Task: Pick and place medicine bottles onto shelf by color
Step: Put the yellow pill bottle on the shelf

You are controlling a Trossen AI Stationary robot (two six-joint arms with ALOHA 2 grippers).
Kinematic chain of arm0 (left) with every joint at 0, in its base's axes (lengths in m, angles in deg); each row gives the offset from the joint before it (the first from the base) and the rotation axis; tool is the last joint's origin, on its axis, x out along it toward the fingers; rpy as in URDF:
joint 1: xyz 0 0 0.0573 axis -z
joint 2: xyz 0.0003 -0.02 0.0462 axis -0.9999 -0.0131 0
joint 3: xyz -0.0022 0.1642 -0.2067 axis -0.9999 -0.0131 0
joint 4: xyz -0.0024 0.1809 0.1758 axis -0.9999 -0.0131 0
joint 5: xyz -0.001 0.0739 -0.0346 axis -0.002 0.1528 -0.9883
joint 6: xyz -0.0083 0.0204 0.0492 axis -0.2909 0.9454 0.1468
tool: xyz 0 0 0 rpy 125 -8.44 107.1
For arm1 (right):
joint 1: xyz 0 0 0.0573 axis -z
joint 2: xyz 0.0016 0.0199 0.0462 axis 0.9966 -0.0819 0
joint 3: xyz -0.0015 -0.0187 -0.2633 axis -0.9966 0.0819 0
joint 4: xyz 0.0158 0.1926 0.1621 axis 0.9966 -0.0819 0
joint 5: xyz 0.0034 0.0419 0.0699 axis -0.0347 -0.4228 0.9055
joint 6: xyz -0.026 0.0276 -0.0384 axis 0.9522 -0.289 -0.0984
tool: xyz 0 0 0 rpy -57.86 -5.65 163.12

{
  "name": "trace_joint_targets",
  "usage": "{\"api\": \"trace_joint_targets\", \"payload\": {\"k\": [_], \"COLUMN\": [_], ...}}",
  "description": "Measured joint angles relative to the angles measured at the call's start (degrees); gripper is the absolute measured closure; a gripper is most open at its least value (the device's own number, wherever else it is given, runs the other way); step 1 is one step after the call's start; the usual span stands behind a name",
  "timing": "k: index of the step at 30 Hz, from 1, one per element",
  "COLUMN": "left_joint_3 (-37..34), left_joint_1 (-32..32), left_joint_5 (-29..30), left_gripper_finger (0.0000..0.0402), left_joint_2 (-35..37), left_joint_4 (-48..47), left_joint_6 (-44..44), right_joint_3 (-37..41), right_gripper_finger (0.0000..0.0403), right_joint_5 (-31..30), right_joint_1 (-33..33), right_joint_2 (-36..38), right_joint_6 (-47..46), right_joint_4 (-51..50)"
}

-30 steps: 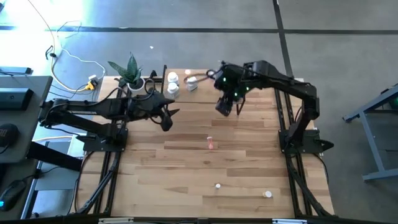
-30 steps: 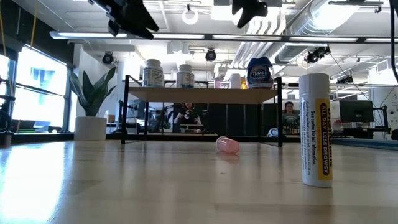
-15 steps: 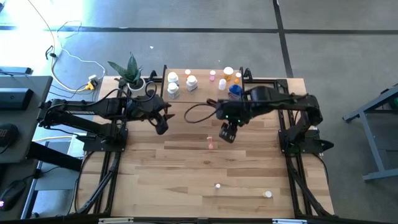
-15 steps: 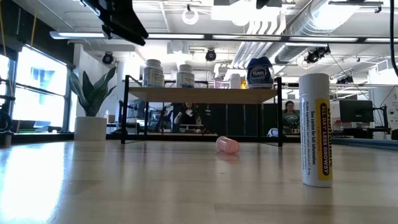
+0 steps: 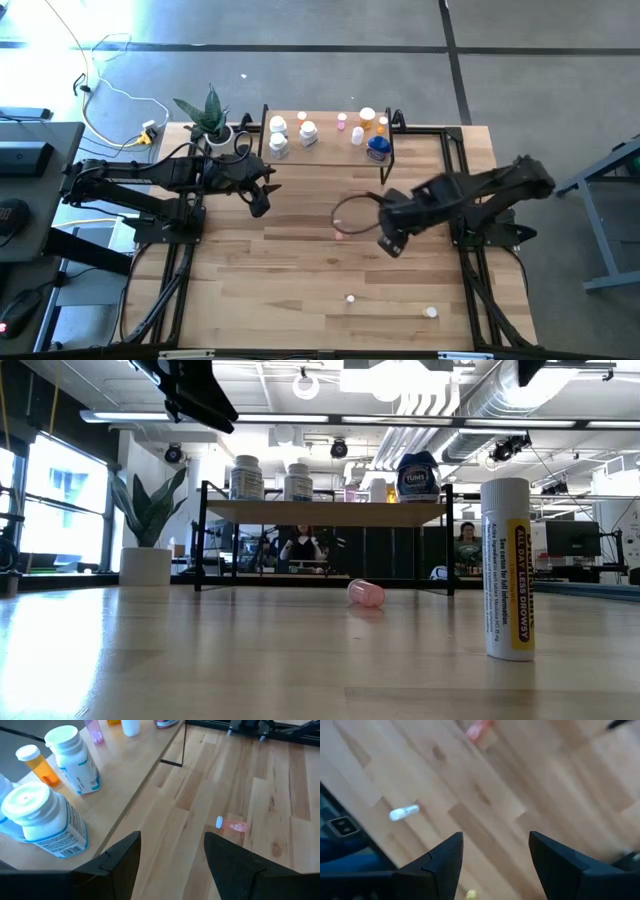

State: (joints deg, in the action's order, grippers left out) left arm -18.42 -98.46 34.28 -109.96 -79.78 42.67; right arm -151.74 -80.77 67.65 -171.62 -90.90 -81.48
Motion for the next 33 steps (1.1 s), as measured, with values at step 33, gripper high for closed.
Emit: {"api": "trace_joint_targets", "payload": {"k": [33], "left_joint_3": [0.0], "left_joint_1": [0.0], "left_joint_5": [0.5], "left_gripper_finger": [0.0193], "left_joint_2": [-0.1], "left_joint_4": [0.0], "left_joint_6": [-3.5], "right_joint_3": [24.7], "right_gripper_finger": [0.0185], "right_joint_5": [3.2], "right_joint_1": [-30.7], "right_joint_2": [7.3], "right_joint_6": [-47.8], "right_joint_4": [17.8]}}
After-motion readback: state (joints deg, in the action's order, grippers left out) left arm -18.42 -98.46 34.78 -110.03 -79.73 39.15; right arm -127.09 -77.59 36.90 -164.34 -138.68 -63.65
